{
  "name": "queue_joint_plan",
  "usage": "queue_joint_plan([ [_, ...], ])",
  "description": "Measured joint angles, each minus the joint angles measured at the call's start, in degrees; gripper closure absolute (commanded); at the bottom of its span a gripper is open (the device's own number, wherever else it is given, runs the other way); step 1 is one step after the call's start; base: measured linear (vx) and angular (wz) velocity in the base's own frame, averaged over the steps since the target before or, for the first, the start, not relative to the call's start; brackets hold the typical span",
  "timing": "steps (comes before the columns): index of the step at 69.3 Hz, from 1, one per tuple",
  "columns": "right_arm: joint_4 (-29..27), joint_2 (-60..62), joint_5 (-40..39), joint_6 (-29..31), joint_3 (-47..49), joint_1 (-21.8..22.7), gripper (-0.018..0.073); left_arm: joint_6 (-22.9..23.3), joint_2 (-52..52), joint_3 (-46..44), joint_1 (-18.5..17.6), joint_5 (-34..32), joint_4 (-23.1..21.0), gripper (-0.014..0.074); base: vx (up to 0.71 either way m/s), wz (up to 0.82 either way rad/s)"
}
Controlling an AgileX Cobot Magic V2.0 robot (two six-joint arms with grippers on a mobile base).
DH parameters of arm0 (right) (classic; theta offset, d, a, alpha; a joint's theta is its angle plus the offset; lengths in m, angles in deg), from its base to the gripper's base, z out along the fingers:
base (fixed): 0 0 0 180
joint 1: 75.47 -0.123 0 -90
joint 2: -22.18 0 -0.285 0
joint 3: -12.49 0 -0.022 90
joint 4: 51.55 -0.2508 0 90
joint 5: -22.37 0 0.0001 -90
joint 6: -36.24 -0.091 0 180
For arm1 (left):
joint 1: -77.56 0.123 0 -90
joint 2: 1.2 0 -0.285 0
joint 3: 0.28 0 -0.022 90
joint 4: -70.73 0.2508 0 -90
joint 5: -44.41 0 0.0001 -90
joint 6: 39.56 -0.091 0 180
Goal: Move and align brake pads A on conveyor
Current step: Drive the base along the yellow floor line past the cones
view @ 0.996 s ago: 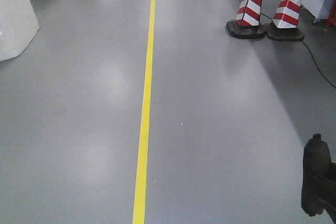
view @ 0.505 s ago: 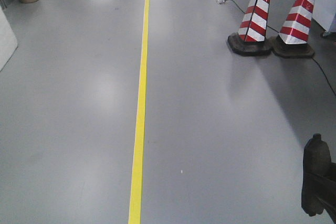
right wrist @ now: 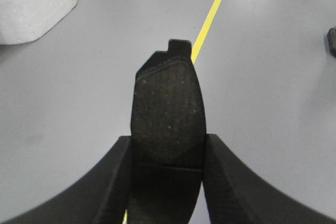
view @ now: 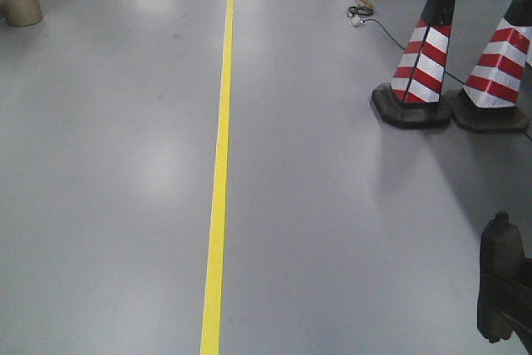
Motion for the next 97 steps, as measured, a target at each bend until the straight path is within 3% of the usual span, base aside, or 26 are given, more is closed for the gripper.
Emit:
queue_joint_plan([
  [97, 0.0, 0.0, 0.0, 0.0, 0.0, 0.0, 0.0564, 0.0, 0.0, 0.0, 0.0, 0.0, 0.0, 0.0603, 0.75, -0.03],
])
